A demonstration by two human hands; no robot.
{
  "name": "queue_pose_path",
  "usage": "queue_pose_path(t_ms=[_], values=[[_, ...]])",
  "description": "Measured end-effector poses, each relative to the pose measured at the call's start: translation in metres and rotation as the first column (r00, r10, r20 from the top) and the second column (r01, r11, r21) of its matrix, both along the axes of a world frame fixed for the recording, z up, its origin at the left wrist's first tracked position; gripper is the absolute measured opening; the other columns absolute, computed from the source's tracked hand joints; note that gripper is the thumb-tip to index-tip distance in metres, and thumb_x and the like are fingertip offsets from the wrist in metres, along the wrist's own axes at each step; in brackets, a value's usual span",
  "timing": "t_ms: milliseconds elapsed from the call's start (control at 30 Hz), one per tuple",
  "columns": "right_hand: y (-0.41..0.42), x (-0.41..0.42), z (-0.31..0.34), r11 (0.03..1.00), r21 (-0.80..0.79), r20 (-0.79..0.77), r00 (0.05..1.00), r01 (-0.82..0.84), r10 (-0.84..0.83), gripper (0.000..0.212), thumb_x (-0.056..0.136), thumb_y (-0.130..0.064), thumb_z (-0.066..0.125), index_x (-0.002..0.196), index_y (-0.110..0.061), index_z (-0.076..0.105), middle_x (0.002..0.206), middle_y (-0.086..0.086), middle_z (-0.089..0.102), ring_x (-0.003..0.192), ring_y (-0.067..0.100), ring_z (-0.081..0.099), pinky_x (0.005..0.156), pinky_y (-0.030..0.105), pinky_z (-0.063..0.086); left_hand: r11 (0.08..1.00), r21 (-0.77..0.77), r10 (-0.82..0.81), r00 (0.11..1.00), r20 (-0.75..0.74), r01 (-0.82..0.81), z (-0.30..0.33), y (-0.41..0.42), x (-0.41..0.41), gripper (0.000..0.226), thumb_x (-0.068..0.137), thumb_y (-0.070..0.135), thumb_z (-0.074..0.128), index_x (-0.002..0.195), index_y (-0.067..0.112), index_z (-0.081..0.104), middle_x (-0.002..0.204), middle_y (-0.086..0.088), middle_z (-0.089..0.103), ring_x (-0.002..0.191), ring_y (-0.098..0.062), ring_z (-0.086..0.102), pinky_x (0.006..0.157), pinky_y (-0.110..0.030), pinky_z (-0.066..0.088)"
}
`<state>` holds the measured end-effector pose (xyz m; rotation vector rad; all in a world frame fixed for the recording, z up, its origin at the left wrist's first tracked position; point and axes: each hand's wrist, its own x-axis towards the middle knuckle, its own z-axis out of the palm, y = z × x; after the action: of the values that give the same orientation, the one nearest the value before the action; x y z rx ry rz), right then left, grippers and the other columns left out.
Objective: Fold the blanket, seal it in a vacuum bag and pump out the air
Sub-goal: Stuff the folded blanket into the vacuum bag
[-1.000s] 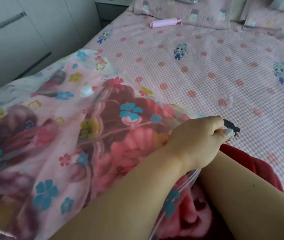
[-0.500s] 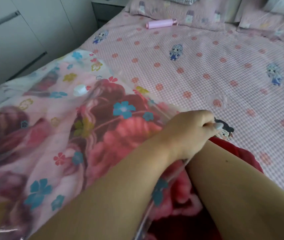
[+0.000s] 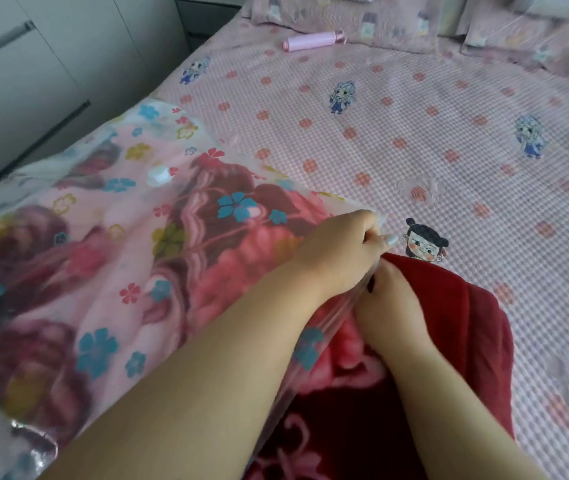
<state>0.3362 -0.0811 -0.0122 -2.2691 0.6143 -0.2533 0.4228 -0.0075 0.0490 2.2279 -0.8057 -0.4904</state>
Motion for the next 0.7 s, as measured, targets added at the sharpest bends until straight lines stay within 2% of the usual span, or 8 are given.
queue_pose_path(t_ms=[133,167,233,300,333,500,600,700], values=[[0.044,-0.024,-0.007,0.958,-0.208,0.124,0.966,-0.196,0.225,0.042,0.085,-0.024,0.044,0.113,-0.002,0.066,0.114,0.016,0.067,0.109,0.032,0.061,0.094,0.038,0.045,0.992,-0.056,0.12,0.99,0.074,-0.116,0.01,0.034,-0.012,0.033,0.098,0.04,0.048,0.082,0.013,0.056,0.064,0.003,0.058,0.06,-0.015,0.054,0.061,-0.033,0.047],[0.046,-0.019,-0.012,0.95,-0.153,0.137,0.946,-0.272,0.293,0.039,0.087,-0.019,0.049,0.117,0.0,0.065,0.118,0.019,0.065,0.114,0.035,0.059,0.097,0.041,0.044,0.987,-0.08,0.15,0.982,0.116,-0.141,0.013,0.045,-0.017,0.034,0.098,0.04,0.047,0.082,0.012,0.057,0.062,0.003,0.057,0.059,-0.015,0.054,0.062,-0.034,0.048],[0.042,-0.009,-0.006,0.895,0.239,0.196,0.922,-0.376,0.335,0.038,0.089,-0.01,0.057,0.126,-0.002,0.058,0.132,0.018,0.058,0.129,0.035,0.049,0.107,0.045,0.037,0.977,-0.11,0.202,0.96,0.195,-0.183,0.017,0.072,-0.029,0.036,0.098,0.042,0.046,0.08,0.013,0.056,0.062,0.004,0.055,0.06,-0.015,0.054,0.063,-0.036,0.046],[0.037,-0.014,-0.002,0.745,0.499,0.302,0.895,-0.443,0.329,0.049,0.09,-0.025,0.059,0.137,-0.016,0.048,0.143,0.003,0.05,0.138,0.02,0.04,0.115,0.042,0.029,0.969,-0.133,0.234,0.946,0.223,-0.209,0.017,0.102,-0.047,0.038,0.096,0.047,0.043,0.077,0.016,0.052,0.058,0.005,0.049,0.056,-0.01,0.048,0.058,-0.035,0.043],[0.036,-0.022,-0.002,0.72,0.5,0.322,0.876,-0.48,0.36,0.054,0.089,-0.036,0.058,0.14,-0.022,0.044,0.146,-0.006,0.046,0.139,0.013,0.036,0.117,0.043,0.026,0.968,-0.124,0.242,0.943,0.229,-0.219,0.016,0.116,-0.057,0.038,0.094,0.051,0.043,0.076,0.019,0.051,0.058,0.007,0.048,0.055,-0.007,0.045,0.055,-0.032,0.04],[0.036,-0.057,-0.003,0.788,0.182,0.19,0.807,-0.589,0.559,0.064,0.091,-0.048,0.047,0.147,-0.019,0.039,0.155,-0.003,0.032,0.146,0.014,0.02,0.117,0.051,0.017,0.966,0.159,0.148,0.937,0.315,-0.206,-0.001,0.167,-0.121,0.044,0.067,0.065,0.064,0.091,0.03,0.053,0.077,0.017,0.05,0.064,0.0,0.049,0.055,-0.016,0.039],[0.047,-0.074,-0.002,0.773,-0.078,0.056,0.771,-0.63,0.634,0.066,0.092,-0.054,0.033,0.15,-0.024,0.03,0.159,-0.003,0.022,0.149,0.016,0.009,0.119,0.049,0.009,0.938,0.252,0.11,0.895,0.433,-0.237,-0.013,0.181,-0.144,0.036,0.062,0.034,0.078,0.088,0.016,0.062,0.079,0.007,0.059,0.066,-0.018,0.061,0.052,-0.027,0.045],[0.069,-0.082,-0.006,0.728,-0.231,-0.176,0.764,-0.645,0.621,0.072,0.087,-0.068,0.009,0.152,-0.037,0.019,0.163,-0.004,0.006,0.149,0.018,-0.007,0.119,0.05,-0.004,0.942,0.173,0.186,0.875,0.447,-0.289,-0.014,0.19,-0.149,0.011,0.077,0.017,0.058,0.079,0.007,0.063,0.071,-0.004,0.062,0.06,-0.027,0.059,0.053,-0.035,0.049]])
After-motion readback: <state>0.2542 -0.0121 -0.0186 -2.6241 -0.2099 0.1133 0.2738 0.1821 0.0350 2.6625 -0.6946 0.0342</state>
